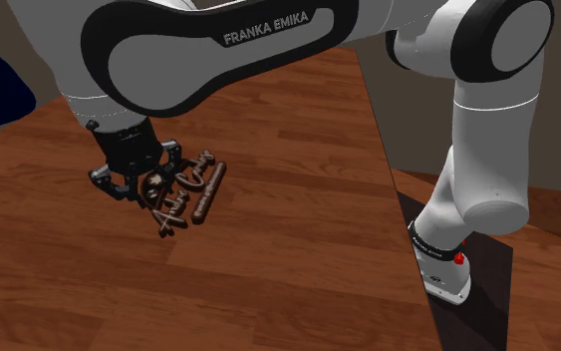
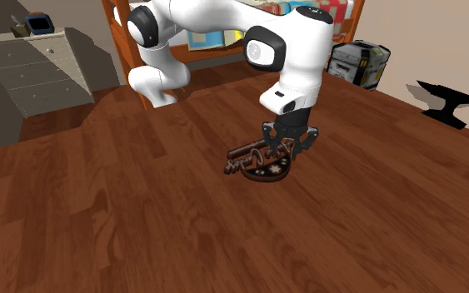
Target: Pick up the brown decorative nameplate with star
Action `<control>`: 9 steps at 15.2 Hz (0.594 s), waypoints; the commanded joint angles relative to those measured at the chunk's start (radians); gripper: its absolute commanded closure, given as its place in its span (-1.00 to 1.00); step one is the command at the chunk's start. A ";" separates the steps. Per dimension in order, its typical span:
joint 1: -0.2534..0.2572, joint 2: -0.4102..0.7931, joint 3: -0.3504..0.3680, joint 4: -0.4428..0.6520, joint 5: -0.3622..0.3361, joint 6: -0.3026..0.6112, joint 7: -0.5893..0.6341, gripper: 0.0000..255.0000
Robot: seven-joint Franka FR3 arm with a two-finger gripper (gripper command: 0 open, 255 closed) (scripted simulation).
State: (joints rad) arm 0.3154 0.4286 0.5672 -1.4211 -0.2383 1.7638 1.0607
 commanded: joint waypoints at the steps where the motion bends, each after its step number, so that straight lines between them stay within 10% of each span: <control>1: 0.002 0.003 0.001 0.007 0.001 -0.010 0.000 1.00; 9: 0.020 0.008 0.004 0.125 0.001 -0.121 -0.007 1.00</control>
State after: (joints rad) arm 0.3301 0.4321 0.5708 -1.3216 -0.2350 1.6638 1.0539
